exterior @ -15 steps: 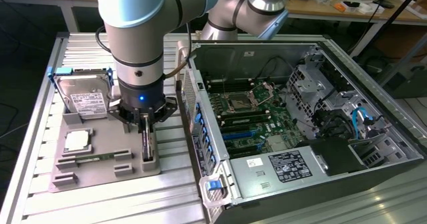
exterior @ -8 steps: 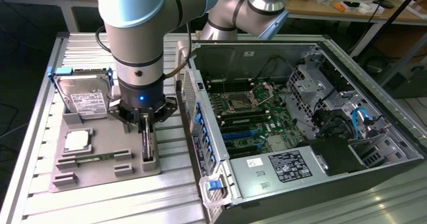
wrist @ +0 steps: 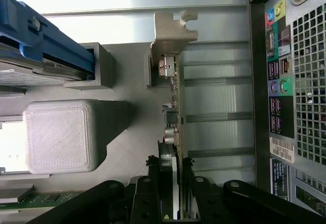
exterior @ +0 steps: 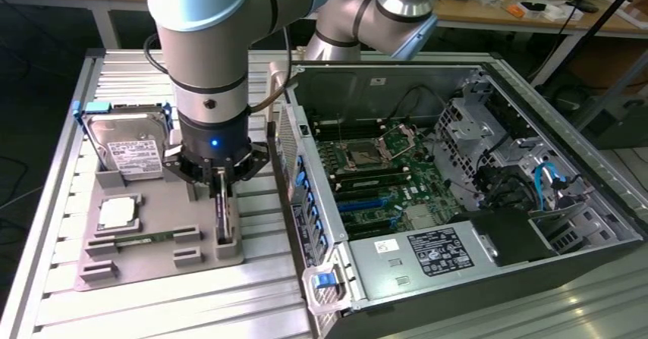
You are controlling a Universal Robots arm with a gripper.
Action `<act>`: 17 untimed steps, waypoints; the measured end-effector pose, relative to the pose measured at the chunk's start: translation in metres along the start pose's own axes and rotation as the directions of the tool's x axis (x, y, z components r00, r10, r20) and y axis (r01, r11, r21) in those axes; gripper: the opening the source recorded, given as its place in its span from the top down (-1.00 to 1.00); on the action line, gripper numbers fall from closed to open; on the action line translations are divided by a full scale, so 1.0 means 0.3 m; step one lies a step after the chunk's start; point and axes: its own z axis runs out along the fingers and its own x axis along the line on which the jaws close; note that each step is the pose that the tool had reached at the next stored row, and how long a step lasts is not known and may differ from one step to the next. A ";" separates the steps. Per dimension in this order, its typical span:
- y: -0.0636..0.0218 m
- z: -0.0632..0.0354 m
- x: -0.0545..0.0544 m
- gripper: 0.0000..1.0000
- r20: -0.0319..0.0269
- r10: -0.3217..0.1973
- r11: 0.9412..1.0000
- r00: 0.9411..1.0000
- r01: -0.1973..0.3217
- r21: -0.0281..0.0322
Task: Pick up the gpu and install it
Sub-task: 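Pick up the gpu and move the gpu toward the slot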
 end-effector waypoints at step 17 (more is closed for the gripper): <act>0.006 -0.105 -0.002 0.45 -0.001 0.000 1.000 1.000 0.000 0.000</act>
